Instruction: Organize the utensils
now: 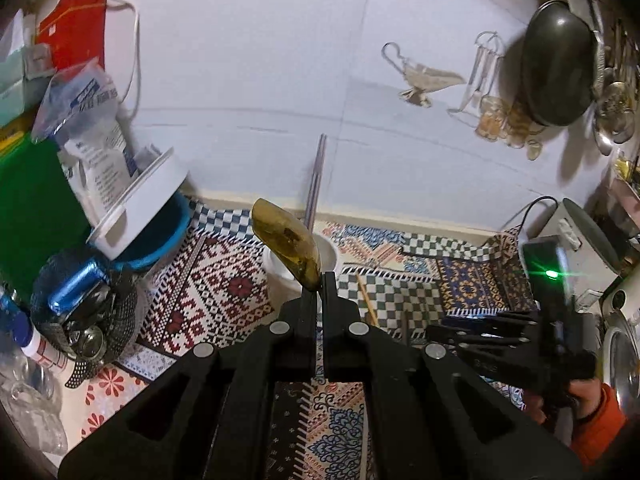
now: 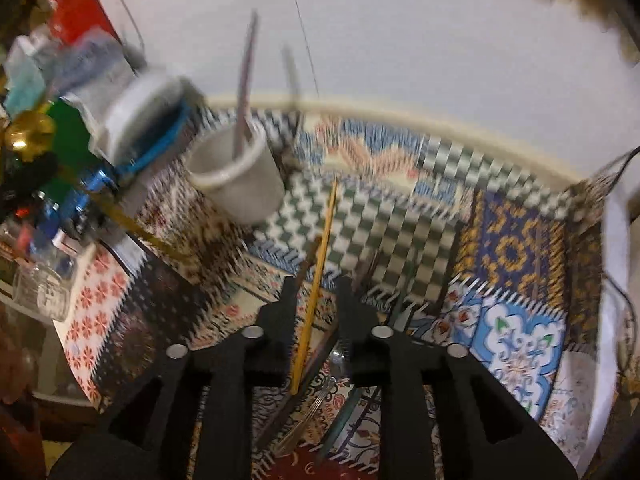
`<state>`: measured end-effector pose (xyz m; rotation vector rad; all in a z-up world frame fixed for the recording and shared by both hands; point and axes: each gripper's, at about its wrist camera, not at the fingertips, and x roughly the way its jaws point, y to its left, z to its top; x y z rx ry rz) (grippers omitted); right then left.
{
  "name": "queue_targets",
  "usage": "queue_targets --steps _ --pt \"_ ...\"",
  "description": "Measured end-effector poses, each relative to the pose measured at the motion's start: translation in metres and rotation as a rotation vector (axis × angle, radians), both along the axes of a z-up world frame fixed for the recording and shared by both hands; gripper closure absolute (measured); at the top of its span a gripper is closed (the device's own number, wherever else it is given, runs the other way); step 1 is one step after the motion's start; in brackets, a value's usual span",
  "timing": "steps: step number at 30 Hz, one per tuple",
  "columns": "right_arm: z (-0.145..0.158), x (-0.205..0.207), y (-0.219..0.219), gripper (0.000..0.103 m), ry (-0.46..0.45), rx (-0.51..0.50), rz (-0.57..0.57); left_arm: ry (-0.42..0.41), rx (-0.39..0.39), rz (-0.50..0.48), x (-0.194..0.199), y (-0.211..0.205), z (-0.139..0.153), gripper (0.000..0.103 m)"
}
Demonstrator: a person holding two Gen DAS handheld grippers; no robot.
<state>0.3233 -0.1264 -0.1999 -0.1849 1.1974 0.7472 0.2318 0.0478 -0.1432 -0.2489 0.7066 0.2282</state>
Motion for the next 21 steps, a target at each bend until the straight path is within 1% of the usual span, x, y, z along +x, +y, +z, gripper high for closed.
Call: queue_targets --steps 2,4,6,10,15,20,21 --pt "-0.018 0.008 0.010 0.082 0.036 -0.024 0.015 0.015 -0.008 0.015 0.000 0.004 -0.006 0.103" --pt "-0.028 0.011 0.022 0.082 0.039 -0.062 0.028 0.028 -0.014 0.028 0.000 0.007 -0.011 0.103" --pt "-0.043 0.019 0.034 0.082 0.064 -0.089 0.039 0.047 -0.019 0.047 0.000 0.013 -0.018 0.103" --pt "-0.063 0.034 0.049 0.083 0.088 -0.128 0.034 0.073 -0.033 0.085 -0.002 0.023 -0.026 0.103" --pt "-0.075 0.037 0.061 0.083 0.073 -0.184 0.051 0.085 -0.044 0.124 -0.004 0.034 -0.031 0.103" --pt "-0.075 0.033 0.067 0.083 0.012 -0.203 0.073 0.082 -0.054 0.141 -0.005 0.037 -0.032 0.103" --pt "-0.075 0.032 0.067 0.087 -0.005 -0.209 0.072 0.081 -0.055 0.140 -0.005 0.036 -0.032 0.103"
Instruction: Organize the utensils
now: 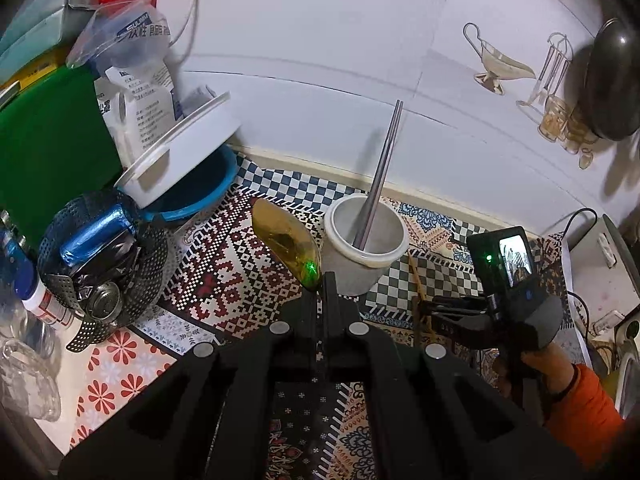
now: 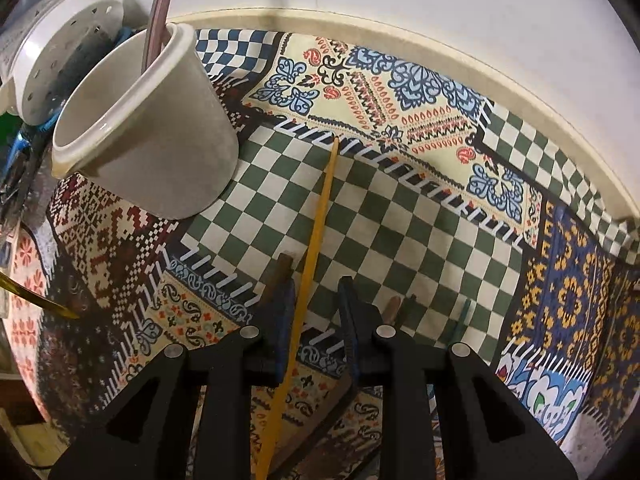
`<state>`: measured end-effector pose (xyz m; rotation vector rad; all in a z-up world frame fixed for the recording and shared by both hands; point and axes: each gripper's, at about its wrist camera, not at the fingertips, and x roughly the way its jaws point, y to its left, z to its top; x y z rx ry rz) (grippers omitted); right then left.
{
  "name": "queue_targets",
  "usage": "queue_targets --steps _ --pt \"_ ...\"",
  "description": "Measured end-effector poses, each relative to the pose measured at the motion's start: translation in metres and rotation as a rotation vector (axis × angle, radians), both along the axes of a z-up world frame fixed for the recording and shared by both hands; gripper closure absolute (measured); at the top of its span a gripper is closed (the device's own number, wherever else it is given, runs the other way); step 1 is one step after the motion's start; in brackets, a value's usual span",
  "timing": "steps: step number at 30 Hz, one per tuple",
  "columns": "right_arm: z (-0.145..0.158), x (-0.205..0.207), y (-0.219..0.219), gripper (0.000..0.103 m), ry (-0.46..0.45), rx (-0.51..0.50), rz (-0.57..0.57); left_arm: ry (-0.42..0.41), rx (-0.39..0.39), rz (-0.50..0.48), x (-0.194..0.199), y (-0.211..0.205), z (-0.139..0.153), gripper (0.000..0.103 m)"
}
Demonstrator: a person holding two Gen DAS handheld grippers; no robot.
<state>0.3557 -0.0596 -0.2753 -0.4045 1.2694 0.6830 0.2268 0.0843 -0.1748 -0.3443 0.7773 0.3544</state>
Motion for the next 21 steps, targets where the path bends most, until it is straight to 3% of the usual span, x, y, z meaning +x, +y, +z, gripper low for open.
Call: queue_targets --steps 2,8,21 --pt "-0.001 -0.001 0.001 0.096 -0.015 -0.005 -0.005 -0.003 0.002 -0.006 0.000 -0.002 0.001 0.103" --pt "0.007 -0.006 -0.016 0.097 0.011 0.040 -0.046 -0.012 0.017 -0.033 -0.001 -0.008 0.007 0.103" --pt "0.093 -0.043 -0.078 0.097 -0.084 0.244 -0.127 -0.062 0.030 -0.069 -0.002 -0.015 0.024 0.103"
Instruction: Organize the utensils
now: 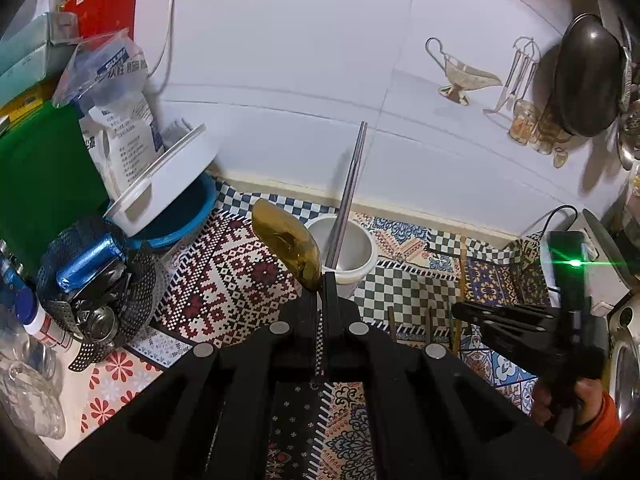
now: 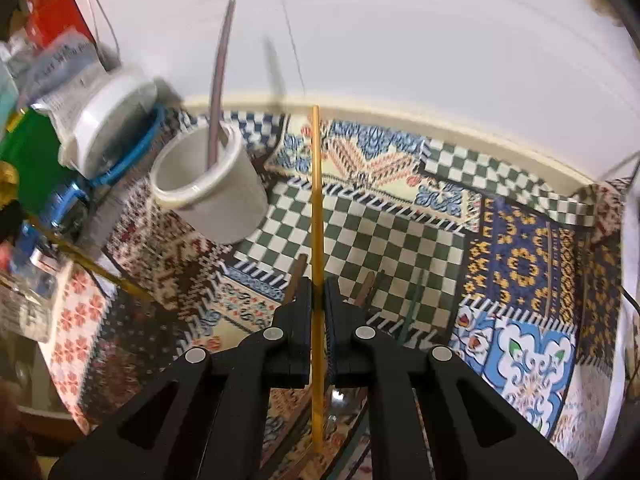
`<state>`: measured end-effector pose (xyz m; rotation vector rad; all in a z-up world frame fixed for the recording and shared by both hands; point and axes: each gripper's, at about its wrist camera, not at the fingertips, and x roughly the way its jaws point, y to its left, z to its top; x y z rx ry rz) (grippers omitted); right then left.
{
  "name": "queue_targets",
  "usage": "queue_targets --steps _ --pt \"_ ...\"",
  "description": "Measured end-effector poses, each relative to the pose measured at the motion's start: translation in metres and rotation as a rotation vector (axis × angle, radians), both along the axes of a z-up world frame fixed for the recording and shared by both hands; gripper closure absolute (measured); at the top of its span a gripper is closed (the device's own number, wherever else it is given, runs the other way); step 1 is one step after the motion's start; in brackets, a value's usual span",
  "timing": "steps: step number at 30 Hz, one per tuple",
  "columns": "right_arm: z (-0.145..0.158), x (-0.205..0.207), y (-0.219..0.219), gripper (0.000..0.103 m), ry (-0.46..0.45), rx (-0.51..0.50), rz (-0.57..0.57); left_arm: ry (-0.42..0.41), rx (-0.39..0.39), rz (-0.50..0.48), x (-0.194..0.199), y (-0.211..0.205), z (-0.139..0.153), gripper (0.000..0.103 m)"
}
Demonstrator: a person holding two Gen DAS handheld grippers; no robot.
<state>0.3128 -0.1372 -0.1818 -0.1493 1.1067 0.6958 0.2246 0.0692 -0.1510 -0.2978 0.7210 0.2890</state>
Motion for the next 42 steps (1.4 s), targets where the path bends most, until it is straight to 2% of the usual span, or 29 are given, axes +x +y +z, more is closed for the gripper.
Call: queue_targets --steps 7,13,20,26,32,42 --pt "0.024 -0.003 0.006 0.098 -0.063 0.079 -0.030 -0.029 0.004 -0.024 0.004 -0.003 0.012 0.103" --pt "0.059 -0.002 0.009 0.098 -0.127 0.154 -0.040 -0.061 0.018 -0.044 0.014 -0.002 0.027 0.103" --pt "0.103 0.005 0.029 0.098 -0.232 0.229 -0.014 -0.094 0.062 -0.055 0.033 0.001 0.042 0.103" --pt "0.124 0.016 0.053 0.098 -0.284 0.266 0.015 -0.104 0.088 -0.044 0.051 0.013 0.049 0.103" --pt "0.119 0.028 0.082 0.098 -0.276 0.262 0.049 -0.086 0.101 -0.029 0.069 0.027 0.044 0.103" --pt "0.060 0.047 0.124 0.098 -0.175 0.157 0.110 0.017 0.074 -0.010 0.100 0.048 -0.003 0.103"
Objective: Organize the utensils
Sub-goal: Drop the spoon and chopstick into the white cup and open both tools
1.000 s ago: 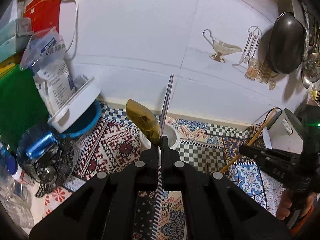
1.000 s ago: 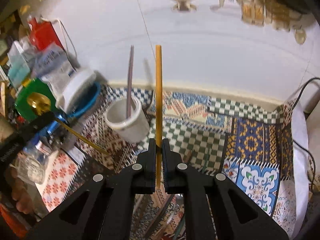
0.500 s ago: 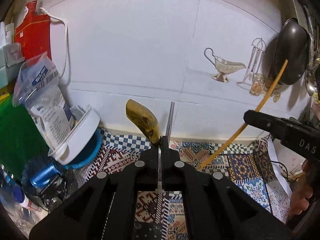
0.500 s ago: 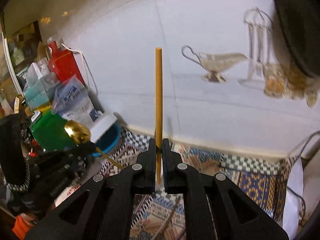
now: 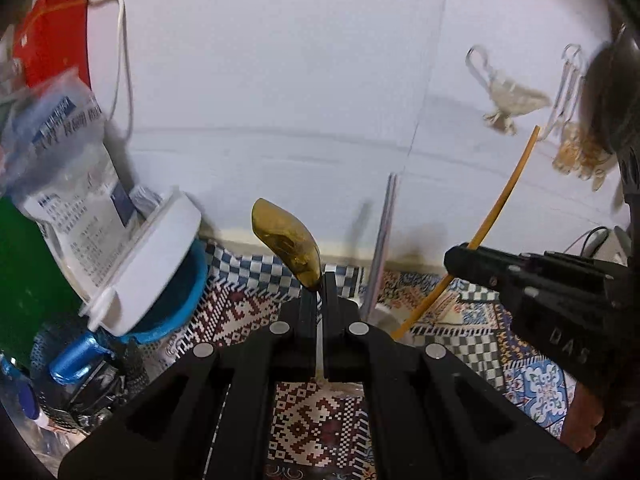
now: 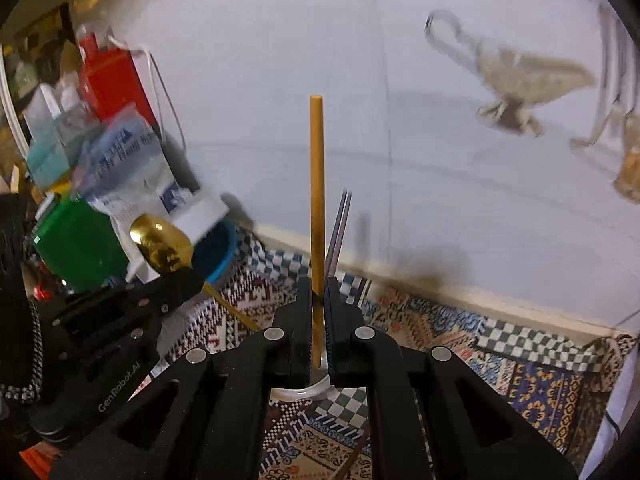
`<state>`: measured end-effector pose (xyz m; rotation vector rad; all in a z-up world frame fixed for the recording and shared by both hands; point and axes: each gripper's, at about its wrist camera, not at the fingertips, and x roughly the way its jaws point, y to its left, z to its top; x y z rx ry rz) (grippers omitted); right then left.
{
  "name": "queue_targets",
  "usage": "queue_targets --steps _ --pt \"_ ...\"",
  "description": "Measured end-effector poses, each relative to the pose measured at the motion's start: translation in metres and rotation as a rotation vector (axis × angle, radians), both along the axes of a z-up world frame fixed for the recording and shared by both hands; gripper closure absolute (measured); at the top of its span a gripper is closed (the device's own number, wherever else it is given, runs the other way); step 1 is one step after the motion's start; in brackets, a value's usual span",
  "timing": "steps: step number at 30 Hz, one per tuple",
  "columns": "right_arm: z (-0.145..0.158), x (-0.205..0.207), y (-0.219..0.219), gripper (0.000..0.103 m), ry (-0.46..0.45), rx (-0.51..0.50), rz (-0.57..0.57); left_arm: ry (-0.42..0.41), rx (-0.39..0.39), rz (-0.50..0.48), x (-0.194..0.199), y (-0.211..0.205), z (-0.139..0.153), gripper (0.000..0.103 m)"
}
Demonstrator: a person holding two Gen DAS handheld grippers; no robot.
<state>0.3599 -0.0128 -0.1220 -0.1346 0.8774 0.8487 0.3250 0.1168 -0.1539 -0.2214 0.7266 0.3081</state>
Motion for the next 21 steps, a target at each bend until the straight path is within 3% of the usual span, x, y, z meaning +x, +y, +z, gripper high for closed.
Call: queue_targets --steps 8,17,21 --pt "-0.031 0.007 0.010 0.098 0.053 -0.075 0.028 0.077 -0.037 -0.009 0.011 0.002 -0.035 0.103" --pt "-0.034 0.005 0.012 0.097 0.054 -0.124 0.051 0.105 -0.046 -0.022 0.014 0.001 -0.038 0.102" --pt "-0.031 0.005 0.010 0.084 0.072 -0.118 0.059 0.089 -0.039 -0.029 0.010 0.000 -0.029 0.102"
